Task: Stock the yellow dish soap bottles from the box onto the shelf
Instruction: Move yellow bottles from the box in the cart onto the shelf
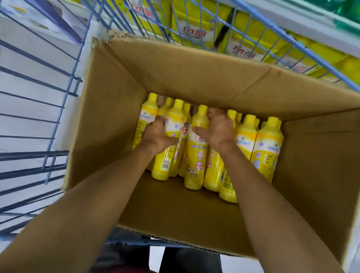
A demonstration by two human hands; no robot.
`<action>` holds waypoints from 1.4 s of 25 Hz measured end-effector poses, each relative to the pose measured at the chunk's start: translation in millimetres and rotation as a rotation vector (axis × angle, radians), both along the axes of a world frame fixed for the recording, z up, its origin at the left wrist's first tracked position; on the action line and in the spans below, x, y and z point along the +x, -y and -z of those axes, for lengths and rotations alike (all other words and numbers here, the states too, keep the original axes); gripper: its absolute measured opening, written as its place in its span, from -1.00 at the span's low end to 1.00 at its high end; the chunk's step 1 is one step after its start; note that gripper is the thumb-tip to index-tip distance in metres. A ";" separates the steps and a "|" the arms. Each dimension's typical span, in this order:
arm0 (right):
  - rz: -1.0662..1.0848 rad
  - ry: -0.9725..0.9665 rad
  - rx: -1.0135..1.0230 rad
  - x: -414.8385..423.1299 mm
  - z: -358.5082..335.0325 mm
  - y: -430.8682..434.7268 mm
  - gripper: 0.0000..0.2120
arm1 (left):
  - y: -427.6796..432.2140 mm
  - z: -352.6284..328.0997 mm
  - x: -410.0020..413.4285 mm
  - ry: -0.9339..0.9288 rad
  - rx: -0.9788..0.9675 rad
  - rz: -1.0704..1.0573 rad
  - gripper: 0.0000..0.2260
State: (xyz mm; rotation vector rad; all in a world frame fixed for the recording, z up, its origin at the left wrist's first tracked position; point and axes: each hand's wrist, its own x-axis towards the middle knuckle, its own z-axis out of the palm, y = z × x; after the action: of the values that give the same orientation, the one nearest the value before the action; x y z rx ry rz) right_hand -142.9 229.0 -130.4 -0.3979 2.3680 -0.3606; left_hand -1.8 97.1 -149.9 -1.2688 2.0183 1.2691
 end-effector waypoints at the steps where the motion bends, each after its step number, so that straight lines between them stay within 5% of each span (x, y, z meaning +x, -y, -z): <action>1: 0.040 0.030 -0.011 9.5 0.4 -3.1 -0.29 | -5.3 -2.3 6.9 0.018 0.018 -0.030 -0.40; 4: 0.158 0.134 -0.024 45.8 2.7 -11.4 -0.41 | -15.0 -6.2 21.7 0.056 0.039 -0.080 -0.43; 13: 0.217 0.180 0.086 84.5 4.0 -34.4 -0.24 | -41.1 -8.2 50.7 0.193 0.188 -0.116 -0.39; 17: 0.281 0.186 0.073 82.2 10.5 -39.9 -0.26 | -58.1 -8.2 37.0 0.101 0.292 -0.143 -0.46; 23: 0.303 0.200 0.051 75.6 8.6 -43.0 -0.35 | -54.1 -10.8 35.8 0.037 0.222 -0.094 -0.22; 26: 0.338 0.256 0.001 78.6 -14.8 -38.6 -0.44 | -39.8 -29.8 44.1 0.022 0.243 -0.082 -0.17; 35: 0.347 0.176 -0.263 84.0 -163.7 -27.2 -0.36 | -20.5 -179.3 61.3 -0.209 0.272 -0.149 -0.42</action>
State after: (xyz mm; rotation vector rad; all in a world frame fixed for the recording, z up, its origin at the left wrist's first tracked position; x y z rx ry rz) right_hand -58.9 256.2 33.2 -0.0658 2.2176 -0.8385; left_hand 59.6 117.6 29.4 -1.2164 1.8306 1.7443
